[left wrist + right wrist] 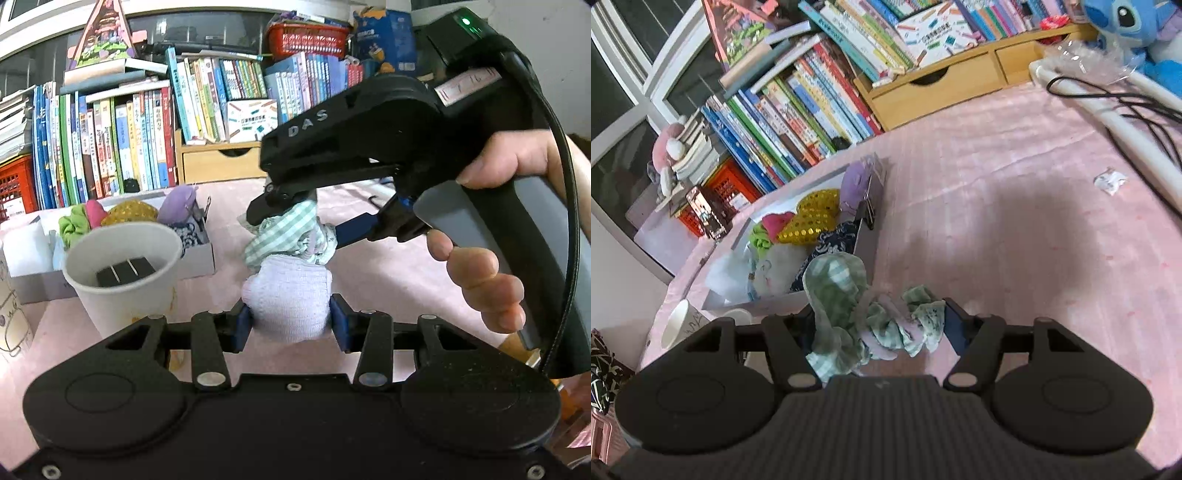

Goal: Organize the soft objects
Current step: 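Carry the knit cap with the left tool while the right tool carries the checked cloth over the tray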

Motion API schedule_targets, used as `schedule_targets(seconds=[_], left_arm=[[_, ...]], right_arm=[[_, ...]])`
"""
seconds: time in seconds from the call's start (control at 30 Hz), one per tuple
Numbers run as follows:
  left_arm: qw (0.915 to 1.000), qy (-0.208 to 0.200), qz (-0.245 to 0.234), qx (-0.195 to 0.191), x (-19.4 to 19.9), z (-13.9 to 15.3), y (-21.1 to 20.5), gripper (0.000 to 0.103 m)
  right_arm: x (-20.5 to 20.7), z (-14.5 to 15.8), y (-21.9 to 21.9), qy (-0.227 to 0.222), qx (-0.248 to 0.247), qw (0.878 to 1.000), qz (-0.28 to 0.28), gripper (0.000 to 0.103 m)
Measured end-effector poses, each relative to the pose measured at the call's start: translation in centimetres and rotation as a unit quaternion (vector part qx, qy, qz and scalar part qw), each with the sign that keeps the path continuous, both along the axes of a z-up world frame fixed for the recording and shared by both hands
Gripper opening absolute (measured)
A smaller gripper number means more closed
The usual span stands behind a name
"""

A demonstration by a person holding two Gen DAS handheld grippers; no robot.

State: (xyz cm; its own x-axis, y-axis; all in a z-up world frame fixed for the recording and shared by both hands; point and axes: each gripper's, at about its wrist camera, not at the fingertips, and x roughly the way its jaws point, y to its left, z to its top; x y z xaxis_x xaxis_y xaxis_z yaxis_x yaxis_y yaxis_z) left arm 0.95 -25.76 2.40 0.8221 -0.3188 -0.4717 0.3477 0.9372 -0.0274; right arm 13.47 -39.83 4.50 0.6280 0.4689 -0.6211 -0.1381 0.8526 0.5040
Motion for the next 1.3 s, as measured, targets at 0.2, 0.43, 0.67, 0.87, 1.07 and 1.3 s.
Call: schedule_targets(seconds=[0.2,0.43,0.67,0.87,1.07,1.3], left_arm=[[0.9997,-0.004,-0.021,-0.012,-1.5,2.0,1.7,0.041],[0.9993,-0.012,-0.023,-0.026,-1.9,4.9,5.1,0.041],[0.9989,-0.032,-0.011,-0.031,-1.3,8.0,9.2,0.041],[0.9986,-0.048,0.004,-0.023,0.6,10.7,12.6,0.042],[0.9985,-0.047,0.020,-0.018,3.0,12.2,15.7,0.042],[0.9988,-0.025,0.038,-0.020,6.3,12.3,18.3,0.042]], right_arm=[[-1.8,2.1,-0.5,-0.027,0.002,0.999,-0.017,0.068],[-3.2,3.7,0.1,-0.050,0.004,0.998,-0.034,0.068],[-3.0,5.2,1.9,-0.062,-0.001,0.998,-0.030,0.068],[-2.2,6.8,3.9,-0.078,-0.008,0.997,-0.014,0.068],[-1.2,7.7,5.6,-0.088,-0.012,0.996,-0.004,0.068],[-0.1,8.3,7.3,-0.089,-0.014,0.996,0.005,0.068]])
